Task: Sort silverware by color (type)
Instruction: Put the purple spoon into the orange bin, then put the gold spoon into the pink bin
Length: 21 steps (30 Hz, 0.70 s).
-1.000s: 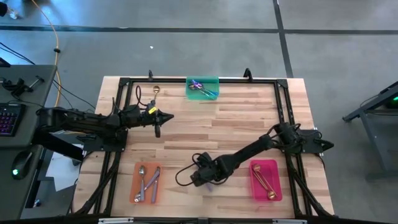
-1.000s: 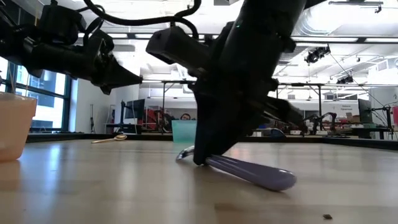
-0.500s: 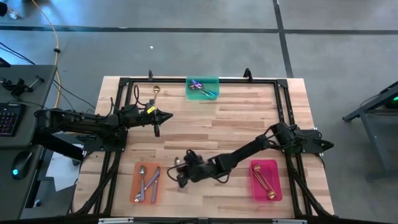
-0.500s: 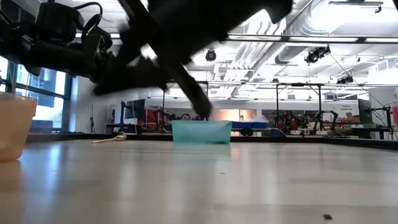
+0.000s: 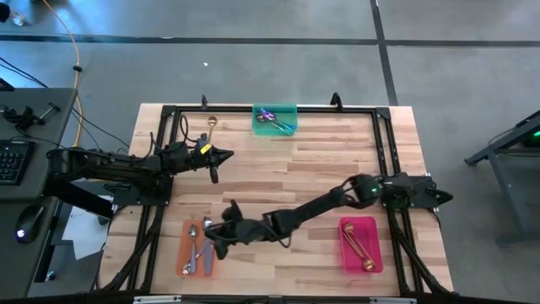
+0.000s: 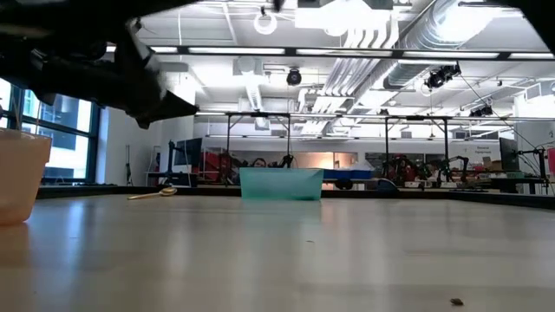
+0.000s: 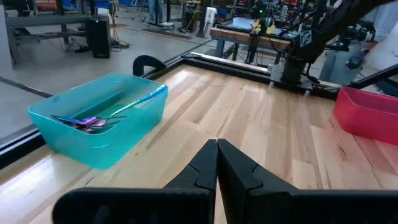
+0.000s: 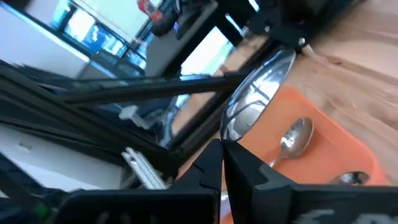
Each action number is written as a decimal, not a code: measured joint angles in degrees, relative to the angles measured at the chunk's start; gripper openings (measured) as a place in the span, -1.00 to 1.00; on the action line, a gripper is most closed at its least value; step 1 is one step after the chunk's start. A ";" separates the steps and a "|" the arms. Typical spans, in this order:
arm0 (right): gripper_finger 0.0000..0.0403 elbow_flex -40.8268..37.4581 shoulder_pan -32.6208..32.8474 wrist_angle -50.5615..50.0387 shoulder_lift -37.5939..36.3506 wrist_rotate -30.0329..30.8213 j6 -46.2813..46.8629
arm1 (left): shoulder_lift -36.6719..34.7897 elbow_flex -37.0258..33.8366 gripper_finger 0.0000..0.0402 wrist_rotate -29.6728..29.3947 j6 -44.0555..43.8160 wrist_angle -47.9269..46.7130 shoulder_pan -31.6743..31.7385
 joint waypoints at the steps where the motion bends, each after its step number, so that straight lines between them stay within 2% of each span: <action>1: -1.00 2.33 -0.35 -0.99 1.74 -0.71 -0.26 | 0.00 0.00 -1.00 -0.02 -0.05 -0.02 0.00; 7: -1.00 12.60 -1.73 -5.84 8.64 -4.34 0.17 | 0.02 0.00 -1.00 -0.09 -0.57 -0.12 0.00; 13: -0.98 14.20 -1.92 -11.43 10.25 -7.24 1.27 | 0.02 0.00 -1.00 -0.07 -0.66 -0.31 0.00; 16: -0.91 14.26 -1.97 -12.75 10.21 -8.00 0.95 | 0.02 0.00 -1.00 -0.07 -1.19 -0.44 0.00; 21: -0.67 14.26 -2.43 -12.76 10.09 -12.00 -2.15 | 0.02 0.00 -1.00 -0.07 -1.66 -0.95 0.00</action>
